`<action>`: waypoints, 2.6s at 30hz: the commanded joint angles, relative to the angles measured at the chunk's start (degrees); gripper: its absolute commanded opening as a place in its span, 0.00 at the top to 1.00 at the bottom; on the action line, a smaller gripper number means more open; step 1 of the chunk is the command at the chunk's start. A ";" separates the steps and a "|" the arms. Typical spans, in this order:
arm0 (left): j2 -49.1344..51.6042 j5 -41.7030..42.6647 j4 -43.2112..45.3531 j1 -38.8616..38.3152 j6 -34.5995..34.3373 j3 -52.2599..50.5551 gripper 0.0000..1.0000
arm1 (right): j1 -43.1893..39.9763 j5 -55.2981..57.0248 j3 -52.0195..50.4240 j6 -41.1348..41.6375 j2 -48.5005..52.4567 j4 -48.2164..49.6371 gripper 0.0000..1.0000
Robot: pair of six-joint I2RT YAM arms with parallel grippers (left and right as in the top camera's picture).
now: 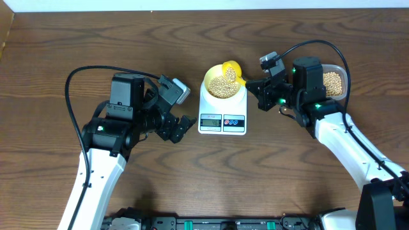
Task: Scoop item into bowl and weigh 50g on scale
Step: 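Hold the tilted scoop over the bowl, letting soybeans fall in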
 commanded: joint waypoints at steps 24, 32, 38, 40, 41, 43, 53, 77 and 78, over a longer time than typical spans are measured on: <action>0.22 0.48 0.07 -0.13 0.74 -0.26 0.11 | 0.24 0.72 0.07 -5.77 0.35 0.15 0.99; 0.22 0.48 0.07 -0.13 0.74 -0.26 0.11 | 0.24 0.72 0.07 -6.21 0.35 0.15 0.99; 0.22 0.48 0.07 -0.13 0.74 -0.26 0.11 | 0.24 0.72 0.07 -7.43 0.35 0.13 0.99; 0.22 0.48 0.07 -0.13 0.74 -0.26 0.11 | 0.24 0.72 0.07 -8.57 0.35 0.17 0.99; 0.22 0.48 0.07 -0.13 0.74 -0.26 0.11 | 0.24 0.72 0.07 -8.57 0.35 0.17 0.99; 0.22 0.48 0.07 -0.13 0.74 -0.26 0.11 | 0.24 0.70 0.07 -8.55 0.35 0.07 0.99; 0.22 0.48 0.07 -0.13 0.74 -0.26 0.11 | 0.20 1.18 0.07 -9.62 0.35 -0.26 0.99; 0.22 0.48 0.07 -0.13 0.74 -0.26 0.11 | 0.20 2.40 0.07 -9.73 0.35 -0.66 0.99; 0.22 0.48 0.07 -0.13 0.74 -0.26 0.11 | 0.20 2.38 0.07 -9.16 0.35 -0.66 0.99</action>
